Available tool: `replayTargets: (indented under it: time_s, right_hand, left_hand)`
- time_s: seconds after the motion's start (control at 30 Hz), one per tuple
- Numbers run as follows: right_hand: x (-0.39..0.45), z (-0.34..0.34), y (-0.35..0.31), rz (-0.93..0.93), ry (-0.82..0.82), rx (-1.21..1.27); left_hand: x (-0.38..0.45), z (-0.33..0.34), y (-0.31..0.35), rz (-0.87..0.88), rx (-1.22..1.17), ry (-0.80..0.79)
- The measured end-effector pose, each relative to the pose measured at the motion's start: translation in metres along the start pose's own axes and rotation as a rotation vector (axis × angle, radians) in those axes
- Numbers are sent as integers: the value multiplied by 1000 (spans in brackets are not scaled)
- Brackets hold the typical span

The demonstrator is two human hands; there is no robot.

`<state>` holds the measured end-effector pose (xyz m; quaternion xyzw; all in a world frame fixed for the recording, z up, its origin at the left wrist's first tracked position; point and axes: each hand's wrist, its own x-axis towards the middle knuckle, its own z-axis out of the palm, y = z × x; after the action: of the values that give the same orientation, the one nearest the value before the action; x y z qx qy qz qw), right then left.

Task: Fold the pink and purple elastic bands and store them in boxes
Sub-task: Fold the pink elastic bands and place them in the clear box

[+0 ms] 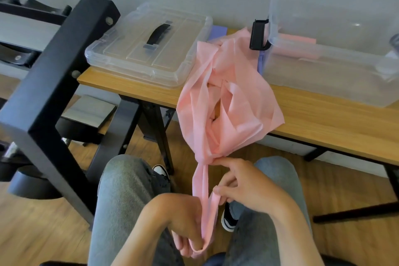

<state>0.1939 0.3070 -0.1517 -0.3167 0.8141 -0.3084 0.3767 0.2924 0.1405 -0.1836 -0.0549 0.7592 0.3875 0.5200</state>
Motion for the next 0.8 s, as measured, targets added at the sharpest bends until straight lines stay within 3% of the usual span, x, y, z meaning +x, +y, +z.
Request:
replayTargets:
  time_s: [0.27,0.43,0.6,0.7,0.8]
  right_hand:
    - [0,13,19,107,-206,-50]
    - [1,15,27,114,-128,-24]
    - [0,15,33,166,-251,-66]
    - [2,20,35,167,-208,-89]
    - [2,19,39,165,-108,-47]
  left_hand:
    - [24,20,-5,-141,38,-107]
    - [25,20,-14,-121,-68,-18]
    - [24,22,-18,-167,-35,-56]
    - [28,28,-20,-164,-53,61]
    - [27,26,-25,-136,-145,333]
